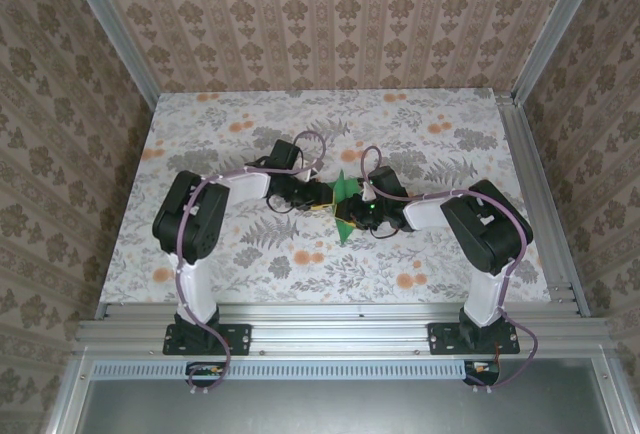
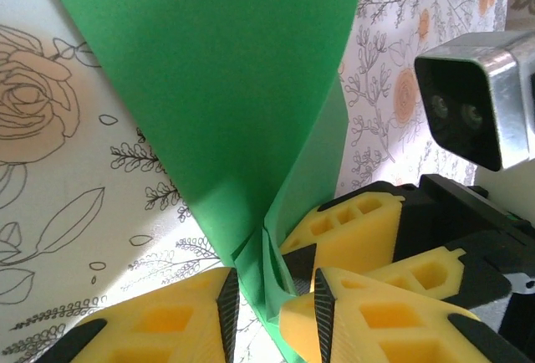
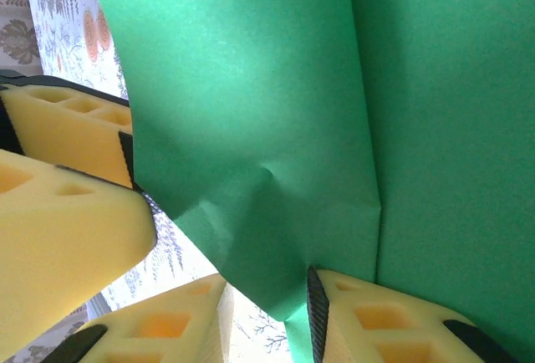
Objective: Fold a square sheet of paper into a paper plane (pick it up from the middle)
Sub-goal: Fourth fold the wing at the center of the table.
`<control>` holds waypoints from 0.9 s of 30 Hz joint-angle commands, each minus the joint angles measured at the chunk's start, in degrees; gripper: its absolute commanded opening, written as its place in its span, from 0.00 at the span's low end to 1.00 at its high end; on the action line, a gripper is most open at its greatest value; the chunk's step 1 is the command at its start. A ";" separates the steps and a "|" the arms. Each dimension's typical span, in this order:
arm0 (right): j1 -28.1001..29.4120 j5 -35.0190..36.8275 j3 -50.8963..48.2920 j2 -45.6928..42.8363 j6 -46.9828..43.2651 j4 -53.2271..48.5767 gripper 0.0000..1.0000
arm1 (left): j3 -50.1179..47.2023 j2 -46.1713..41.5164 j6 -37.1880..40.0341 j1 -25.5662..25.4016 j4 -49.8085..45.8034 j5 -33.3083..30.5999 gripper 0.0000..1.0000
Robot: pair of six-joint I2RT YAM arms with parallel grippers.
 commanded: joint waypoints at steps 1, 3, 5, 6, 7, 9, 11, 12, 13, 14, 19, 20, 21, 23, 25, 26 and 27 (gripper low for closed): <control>-0.33 3.95 -2.18 0.68 -1.91 -6.05 0.32 | 2.44 1.38 -0.37 -0.25 0.12 1.47 0.31; -0.40 3.98 -2.09 0.73 -1.91 -6.13 0.31 | 3.03 1.95 -0.20 -0.33 -0.14 1.58 0.28; -0.41 3.95 -2.09 0.77 -1.92 -6.23 0.31 | 3.14 2.27 -0.11 -0.43 -0.30 1.48 0.25; -0.34 4.07 -2.09 0.77 -1.92 -6.19 0.31 | 3.11 2.42 -0.03 -0.43 -0.41 1.36 0.22; -0.39 4.07 -2.01 0.68 -1.94 -6.35 0.31 | 3.04 2.52 0.05 -0.44 -0.45 1.37 0.19; -0.35 4.07 -2.09 0.52 -2.02 -6.30 0.31 | 3.29 2.87 0.31 -0.34 -0.79 1.40 0.15; -0.33 3.98 -2.18 0.52 -2.05 -6.29 0.31 | 3.71 3.19 0.67 -0.39 -1.32 1.21 0.13; -0.41 3.90 -2.24 0.48 -2.05 -6.25 0.31 | 3.94 3.31 0.90 -0.43 -1.67 1.11 0.12; -0.34 3.89 -2.27 0.41 -2.10 -6.20 0.31 | 4.09 3.48 1.18 -0.39 -2.09 0.91 0.10; -0.34 3.90 -2.27 0.38 -2.12 -6.34 0.31 | 4.28 3.58 1.44 -0.34 -2.44 0.74 0.10; -0.41 3.47 -2.22 -0.02 -2.53 -6.12 0.31 | 5.01 4.37 2.33 -0.08 -3.37 0.19 0.09; -0.41 3.33 -2.20 -0.17 -2.70 -6.19 0.31 | 5.29 4.59 2.48 0.01 -3.69 0.26 0.09; -0.41 3.32 -2.27 -0.16 -2.75 -6.26 0.31 | 5.56 4.76 2.67 0.01 -3.81 0.19 0.09; -0.41 3.03 -2.27 -0.31 -3.05 -6.18 0.31 | 6.22 5.23 3.25 0.08 -4.40 0.19 0.09; -0.41 2.76 -2.27 -0.54 -3.32 -6.18 0.31 | 6.94 5.82 3.88 0.17 -5.26 0.18 0.09; -0.37 2.66 -2.27 -0.61 -3.49 -6.08 0.31 | 7.32 6.12 4.19 0.23 -5.60 0.17 0.09; -0.41 2.58 -2.27 -0.75 -3.65 -6.17 0.31 | 7.63 6.34 4.51 0.32 -6.04 0.10 0.09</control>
